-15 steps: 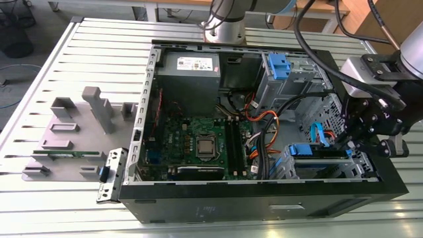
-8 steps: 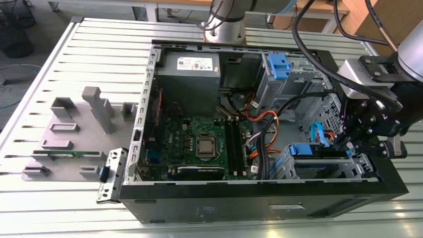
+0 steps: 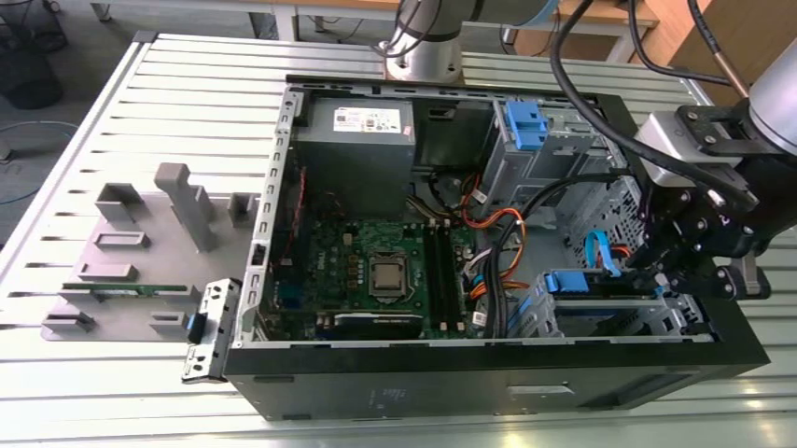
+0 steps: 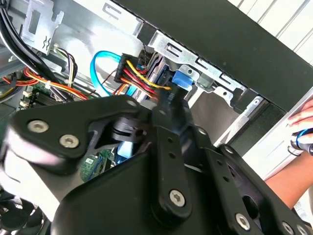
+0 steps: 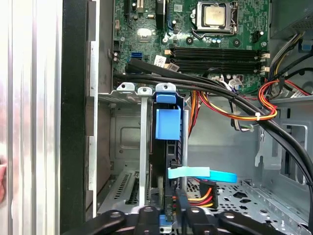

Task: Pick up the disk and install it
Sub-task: 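Insert the second disk wire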

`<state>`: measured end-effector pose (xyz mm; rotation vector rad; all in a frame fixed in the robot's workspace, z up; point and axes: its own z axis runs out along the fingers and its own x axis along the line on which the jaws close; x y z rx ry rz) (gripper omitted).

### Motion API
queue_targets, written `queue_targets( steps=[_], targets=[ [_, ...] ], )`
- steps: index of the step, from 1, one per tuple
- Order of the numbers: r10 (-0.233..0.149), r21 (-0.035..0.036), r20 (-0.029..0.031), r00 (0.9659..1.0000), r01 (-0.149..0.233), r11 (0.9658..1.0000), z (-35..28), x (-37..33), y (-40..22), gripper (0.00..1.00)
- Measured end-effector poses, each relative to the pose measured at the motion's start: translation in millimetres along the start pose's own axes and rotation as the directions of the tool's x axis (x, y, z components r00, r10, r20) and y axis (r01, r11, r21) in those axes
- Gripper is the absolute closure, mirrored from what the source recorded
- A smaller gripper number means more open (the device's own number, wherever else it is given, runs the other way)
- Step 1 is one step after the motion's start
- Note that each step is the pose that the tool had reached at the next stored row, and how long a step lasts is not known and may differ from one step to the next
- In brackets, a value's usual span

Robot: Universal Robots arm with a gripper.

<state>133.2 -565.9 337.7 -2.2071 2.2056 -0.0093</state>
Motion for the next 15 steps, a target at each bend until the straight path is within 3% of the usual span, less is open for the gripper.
queue_targets(
  steps=[3, 15],
  targets=[
    [0.000, 0.0000, -0.0002, 1.0000, 0.000, 1.0000, -0.1, 0.0, 0.0, 0.64],
    [0.000, 0.0002, -0.0039, 1.0000, 0.000, 1.0000, 4.6, -1.6, 0.1, 0.64]
  ],
)
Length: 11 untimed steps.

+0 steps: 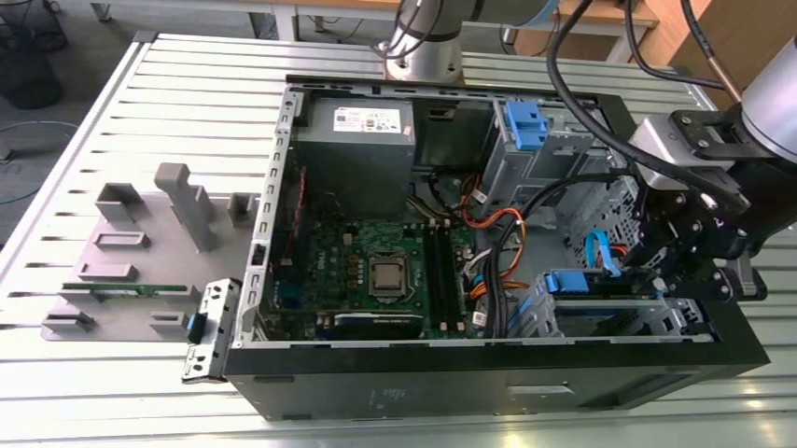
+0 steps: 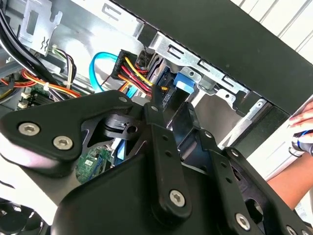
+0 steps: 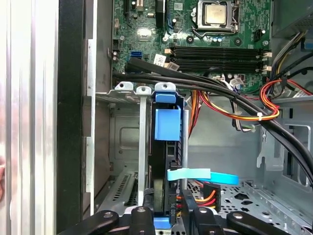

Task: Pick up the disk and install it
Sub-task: 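Insert the second disk wire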

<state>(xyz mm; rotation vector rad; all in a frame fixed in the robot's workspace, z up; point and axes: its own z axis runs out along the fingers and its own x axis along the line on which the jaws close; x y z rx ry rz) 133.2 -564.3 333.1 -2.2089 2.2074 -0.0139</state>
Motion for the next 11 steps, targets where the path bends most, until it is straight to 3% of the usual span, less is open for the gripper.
queue_targets(
  steps=[11],
  targets=[
    [0.000, 0.0000, -0.0091, 1.0000, 0.000, 1.0000, 0.2, -4.1, -4.1, 0.64]
  ],
)
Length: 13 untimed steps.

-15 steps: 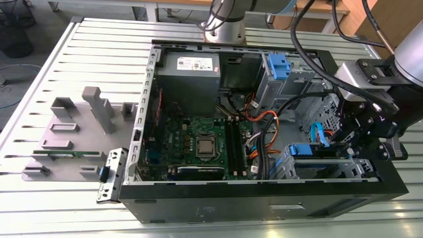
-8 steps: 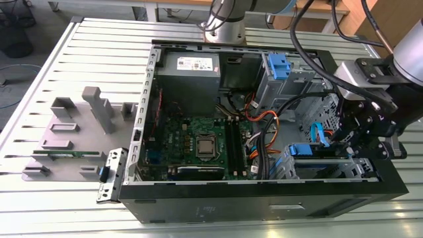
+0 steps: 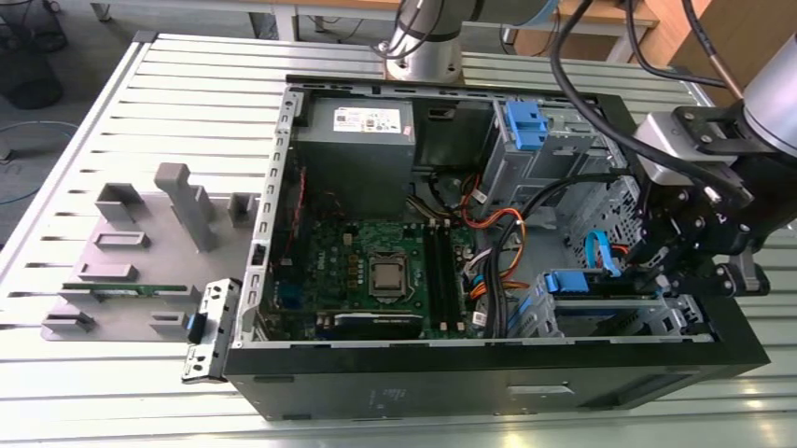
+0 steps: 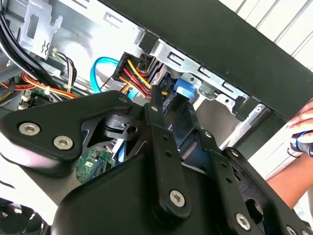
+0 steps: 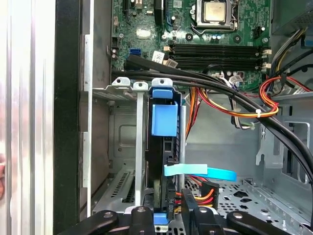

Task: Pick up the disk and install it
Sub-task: 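Insert the second disk wire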

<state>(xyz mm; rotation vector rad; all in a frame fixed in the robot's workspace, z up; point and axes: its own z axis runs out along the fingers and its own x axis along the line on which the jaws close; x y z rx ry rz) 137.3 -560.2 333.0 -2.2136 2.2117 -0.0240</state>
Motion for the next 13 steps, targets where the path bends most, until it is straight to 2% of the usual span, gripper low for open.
queue_targets(
  steps=[2, 10, 12, 13],
  targets=[
    [0.000, 0.0000, -0.0027, 1.0000, 0.000, 1.0000, 0.0, -0.3, -1.2, 0.64],
    [0.000, 0.0000, -0.0027, 1.0000, 0.000, 1.0000, 0.0, -0.3, -1.4, 0.66],
    [0.000, 0.0000, -0.0028, 1.0000, 0.000, 1.0000, -0.1, -0.3, -1.4, 0.78],
    [0.000, 0.0000, -0.0030, 1.0000, 0.000, 1.0000, -0.1, -0.3, -1.4, 0.78]
  ],
)
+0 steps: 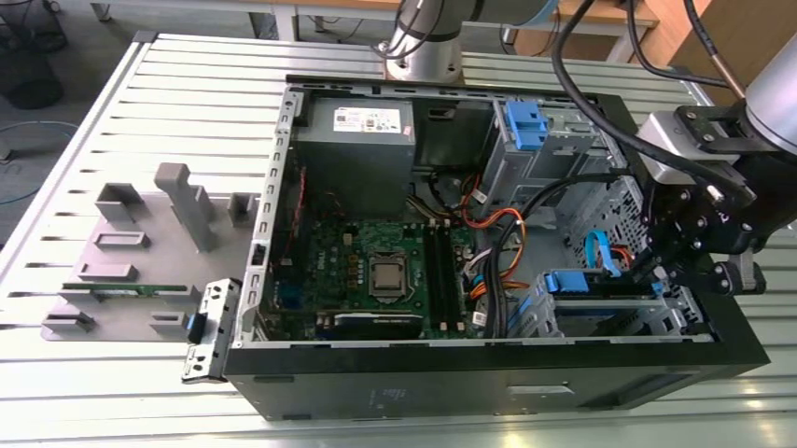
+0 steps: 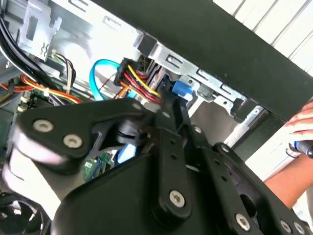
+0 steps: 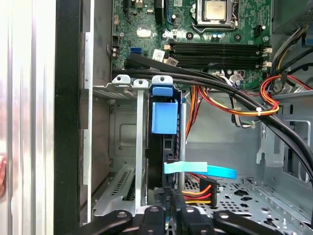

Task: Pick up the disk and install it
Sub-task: 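Insert the second disk wire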

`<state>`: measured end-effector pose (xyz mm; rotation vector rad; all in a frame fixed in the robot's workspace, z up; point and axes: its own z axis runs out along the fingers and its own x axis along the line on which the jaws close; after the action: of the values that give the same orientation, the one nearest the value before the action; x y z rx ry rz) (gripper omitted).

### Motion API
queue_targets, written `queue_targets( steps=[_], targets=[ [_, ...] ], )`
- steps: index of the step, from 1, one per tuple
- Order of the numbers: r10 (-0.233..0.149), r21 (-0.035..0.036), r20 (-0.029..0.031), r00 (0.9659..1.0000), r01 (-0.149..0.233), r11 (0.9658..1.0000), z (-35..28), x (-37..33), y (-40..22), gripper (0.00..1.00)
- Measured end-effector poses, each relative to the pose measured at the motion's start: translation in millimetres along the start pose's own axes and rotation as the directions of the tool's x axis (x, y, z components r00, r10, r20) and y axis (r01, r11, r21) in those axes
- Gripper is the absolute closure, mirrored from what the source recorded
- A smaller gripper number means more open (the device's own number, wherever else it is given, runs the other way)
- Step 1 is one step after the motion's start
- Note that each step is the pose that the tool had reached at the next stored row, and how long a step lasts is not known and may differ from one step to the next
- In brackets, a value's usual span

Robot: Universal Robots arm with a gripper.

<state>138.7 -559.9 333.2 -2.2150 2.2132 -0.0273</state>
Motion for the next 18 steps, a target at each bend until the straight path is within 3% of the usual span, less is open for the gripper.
queue_targets(
  steps=[1, 18],
  targets=[
    [0.000, 0.0000, 0.0001, 1.0000, 0.000, 1.0000, 0.0, 0.0, 0.0, 0.83],
    [0.000, 0.0001, 0.0001, 1.0000, 0.000, 1.0000, -4.2, -0.5, 0.9, 0.83]
  ],
)
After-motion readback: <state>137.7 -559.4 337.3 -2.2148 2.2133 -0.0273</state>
